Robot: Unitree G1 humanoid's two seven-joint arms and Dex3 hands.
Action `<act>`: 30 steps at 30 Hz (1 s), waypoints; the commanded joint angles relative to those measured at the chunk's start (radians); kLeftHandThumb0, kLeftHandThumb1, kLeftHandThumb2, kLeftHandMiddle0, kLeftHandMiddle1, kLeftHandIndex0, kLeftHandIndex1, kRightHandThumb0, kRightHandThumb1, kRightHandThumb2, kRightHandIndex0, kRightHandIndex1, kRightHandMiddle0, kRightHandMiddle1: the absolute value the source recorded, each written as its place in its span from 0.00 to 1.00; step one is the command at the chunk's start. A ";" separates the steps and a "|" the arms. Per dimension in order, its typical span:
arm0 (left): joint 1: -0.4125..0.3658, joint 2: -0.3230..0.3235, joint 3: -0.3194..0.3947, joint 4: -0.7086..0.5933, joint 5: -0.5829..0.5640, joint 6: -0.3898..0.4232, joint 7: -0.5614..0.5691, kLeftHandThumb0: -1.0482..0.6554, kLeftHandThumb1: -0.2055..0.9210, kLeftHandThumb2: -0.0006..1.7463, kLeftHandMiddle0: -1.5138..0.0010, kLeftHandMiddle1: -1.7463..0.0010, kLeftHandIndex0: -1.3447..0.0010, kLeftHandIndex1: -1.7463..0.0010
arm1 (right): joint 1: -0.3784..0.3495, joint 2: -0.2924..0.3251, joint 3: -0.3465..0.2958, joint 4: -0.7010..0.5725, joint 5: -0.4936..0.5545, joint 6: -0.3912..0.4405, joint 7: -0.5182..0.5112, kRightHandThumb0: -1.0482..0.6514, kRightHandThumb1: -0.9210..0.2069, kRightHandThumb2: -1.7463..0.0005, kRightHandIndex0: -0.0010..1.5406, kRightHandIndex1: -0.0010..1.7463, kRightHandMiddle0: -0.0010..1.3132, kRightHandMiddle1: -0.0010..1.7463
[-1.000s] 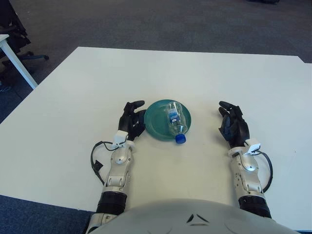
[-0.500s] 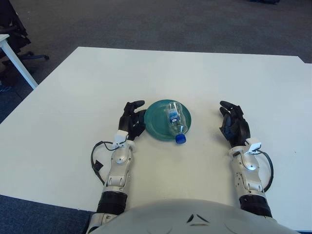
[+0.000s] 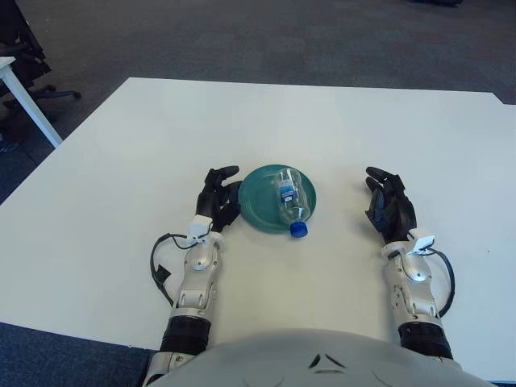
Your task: Put the bottle into the plate.
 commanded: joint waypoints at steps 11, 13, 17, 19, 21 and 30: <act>0.015 -0.015 0.002 0.059 -0.009 -0.002 0.002 0.25 1.00 0.35 0.60 0.53 0.71 0.35 | 0.014 -0.003 -0.009 0.033 0.004 0.028 0.005 0.22 0.00 0.59 0.20 0.33 0.00 0.52; 0.011 -0.014 0.004 0.067 -0.014 -0.008 -0.002 0.26 1.00 0.35 0.60 0.53 0.71 0.35 | 0.014 -0.003 -0.009 0.033 0.005 0.028 0.006 0.21 0.00 0.59 0.20 0.33 0.00 0.52; 0.012 -0.015 0.005 0.070 -0.025 -0.013 -0.007 0.27 0.99 0.35 0.60 0.53 0.71 0.35 | 0.013 -0.003 -0.009 0.031 0.003 0.029 0.005 0.21 0.00 0.59 0.19 0.33 0.00 0.51; 0.012 -0.015 0.006 0.071 -0.031 -0.014 -0.010 0.27 0.99 0.35 0.60 0.53 0.70 0.35 | 0.014 -0.004 -0.009 0.029 0.003 0.029 0.005 0.21 0.00 0.59 0.19 0.33 0.00 0.51; 0.010 -0.015 0.007 0.074 -0.037 -0.015 -0.011 0.27 0.99 0.35 0.60 0.53 0.70 0.35 | 0.014 -0.003 -0.009 0.031 0.002 0.027 0.006 0.21 0.00 0.59 0.19 0.33 0.00 0.51; 0.012 -0.016 0.009 0.073 -0.039 -0.022 -0.009 0.27 0.98 0.35 0.61 0.53 0.71 0.35 | 0.017 -0.004 -0.010 0.027 0.006 0.028 0.011 0.21 0.00 0.58 0.19 0.32 0.00 0.51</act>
